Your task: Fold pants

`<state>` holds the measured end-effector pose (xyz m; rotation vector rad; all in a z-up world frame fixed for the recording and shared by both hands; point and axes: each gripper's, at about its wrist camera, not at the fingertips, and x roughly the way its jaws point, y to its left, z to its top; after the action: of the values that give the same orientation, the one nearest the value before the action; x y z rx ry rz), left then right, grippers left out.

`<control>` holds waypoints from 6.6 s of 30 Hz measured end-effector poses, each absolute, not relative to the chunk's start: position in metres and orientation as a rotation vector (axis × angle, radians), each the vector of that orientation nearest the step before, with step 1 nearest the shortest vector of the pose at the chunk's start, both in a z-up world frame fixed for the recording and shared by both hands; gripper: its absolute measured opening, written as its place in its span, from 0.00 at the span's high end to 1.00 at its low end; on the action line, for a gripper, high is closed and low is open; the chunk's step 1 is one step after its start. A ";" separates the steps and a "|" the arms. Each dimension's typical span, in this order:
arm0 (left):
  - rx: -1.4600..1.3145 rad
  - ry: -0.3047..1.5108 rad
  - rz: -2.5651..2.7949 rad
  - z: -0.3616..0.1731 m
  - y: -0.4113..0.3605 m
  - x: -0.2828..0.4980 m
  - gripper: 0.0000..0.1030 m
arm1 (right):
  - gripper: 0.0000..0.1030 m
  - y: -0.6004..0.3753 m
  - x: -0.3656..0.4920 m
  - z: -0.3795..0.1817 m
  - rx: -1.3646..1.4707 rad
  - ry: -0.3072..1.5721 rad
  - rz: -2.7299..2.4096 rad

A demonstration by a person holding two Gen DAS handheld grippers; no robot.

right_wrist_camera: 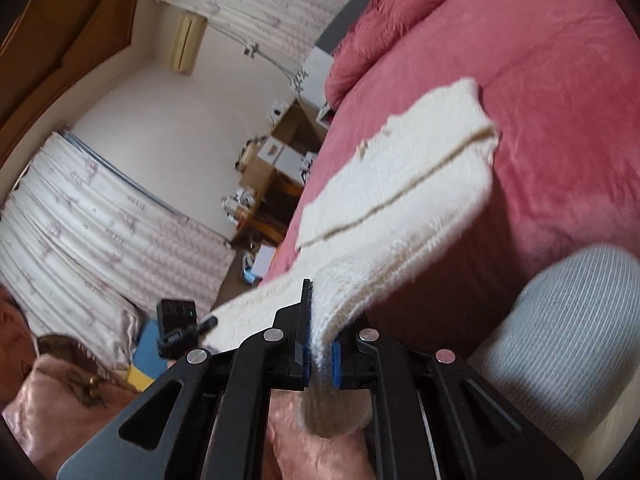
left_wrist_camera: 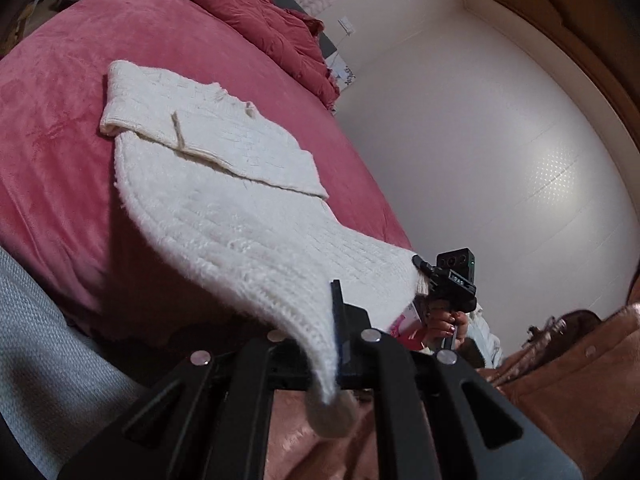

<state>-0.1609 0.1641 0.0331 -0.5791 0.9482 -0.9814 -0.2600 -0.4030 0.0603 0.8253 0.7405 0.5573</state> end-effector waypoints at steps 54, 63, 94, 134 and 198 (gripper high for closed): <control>-0.186 0.783 -0.434 -0.043 0.097 0.086 0.36 | 0.51 -0.414 0.036 0.009 0.548 0.704 0.136; -0.123 0.811 -0.408 -0.048 0.092 0.080 0.36 | 0.51 -0.395 0.048 -0.010 0.383 0.840 0.105; -0.256 0.704 -0.561 -0.018 0.101 0.078 0.93 | 0.93 -0.386 0.035 0.006 0.366 0.751 0.158; -0.049 0.696 -0.389 -0.047 0.060 0.049 0.34 | 0.63 -0.340 0.052 -0.017 0.057 0.863 -0.006; -0.246 0.779 -0.242 -0.061 0.113 0.033 0.05 | 0.80 -0.415 0.009 -0.045 0.839 0.863 0.175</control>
<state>0.0326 0.1134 -0.0606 -0.2455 0.7787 -0.2417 0.0085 -0.4147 -0.0451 0.8386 0.8625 0.1752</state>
